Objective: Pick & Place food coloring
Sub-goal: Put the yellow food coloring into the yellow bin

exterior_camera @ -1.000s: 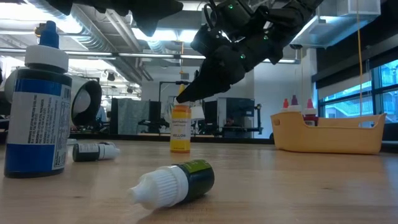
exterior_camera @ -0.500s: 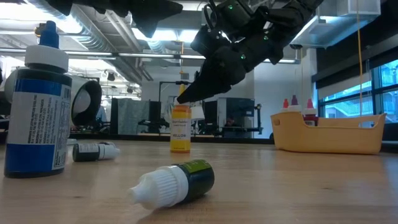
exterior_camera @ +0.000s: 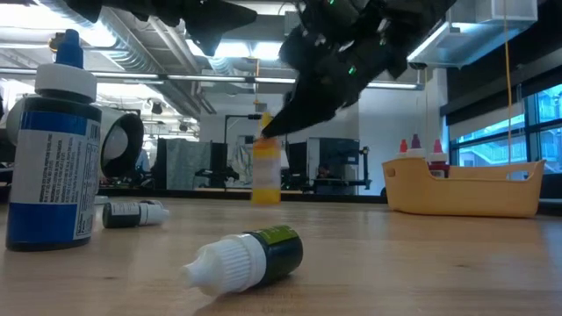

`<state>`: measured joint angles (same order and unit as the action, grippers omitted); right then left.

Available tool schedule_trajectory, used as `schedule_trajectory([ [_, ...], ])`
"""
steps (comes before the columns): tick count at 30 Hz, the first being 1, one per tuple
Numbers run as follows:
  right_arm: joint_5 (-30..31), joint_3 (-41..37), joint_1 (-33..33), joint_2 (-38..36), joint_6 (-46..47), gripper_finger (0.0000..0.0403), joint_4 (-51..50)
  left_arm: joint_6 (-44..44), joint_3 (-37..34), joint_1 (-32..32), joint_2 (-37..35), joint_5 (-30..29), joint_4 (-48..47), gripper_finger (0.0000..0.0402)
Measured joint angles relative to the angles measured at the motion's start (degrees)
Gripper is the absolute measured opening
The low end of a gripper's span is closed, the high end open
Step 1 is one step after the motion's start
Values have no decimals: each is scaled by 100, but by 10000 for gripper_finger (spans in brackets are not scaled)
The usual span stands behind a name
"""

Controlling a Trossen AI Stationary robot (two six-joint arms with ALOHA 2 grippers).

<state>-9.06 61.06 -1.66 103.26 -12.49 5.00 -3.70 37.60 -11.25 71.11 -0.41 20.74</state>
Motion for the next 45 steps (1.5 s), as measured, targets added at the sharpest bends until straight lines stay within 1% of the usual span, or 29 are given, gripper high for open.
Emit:
schedule_trajectory([
  [6, 10, 4, 185, -981, 206, 121, -1104, 0, 2, -1, 0, -8, 1, 183],
  [9, 238, -1, 328, -1563, 345, 119, -1706, 0, 2, -1, 0, -12, 3, 182],
  [13, 840, -330, 541, -2460, 804, 120, -2277, 0, 1, 1, 0, -15, 1, 184],
  [19, 1888, -1358, 853, -4130, 1804, 122, -2582, 81, 2, 1, 0, -28, -1, 186],
  [21, 2163, -1631, 938, -4665, 2138, 122, -2823, 161, 2, -1, 0, -28, 0, 185],
  [24, 2533, -1943, 1042, -5366, 2640, 123, -3273, 195, 1, 0, 0, -28, -1, 185],
  [27, 2889, -2195, 1066, -5893, 3180, 123, -3931, 195, 2, -1, 0, -28, 1, 187],
  [31, 3454, -2435, 1064, -6319, 3691, 123, -4645, 196, 1, -1, 0, -28, 0, 185],
  [34, 3753, -2713, 1061, -6483, 3911, 123, -4786, 197, 0, -1, 0, -136, -1, 183],
  [41, 4318, -3543, 1053, -6518, 3987, 124, -4093, 199, 2, 0, 0, -591, -10, 186],
  [45, 4672, -3922, 1051, -6518, 3956, 124, -3546, 199, 0, 1, 0, -635, -34, 186],
])
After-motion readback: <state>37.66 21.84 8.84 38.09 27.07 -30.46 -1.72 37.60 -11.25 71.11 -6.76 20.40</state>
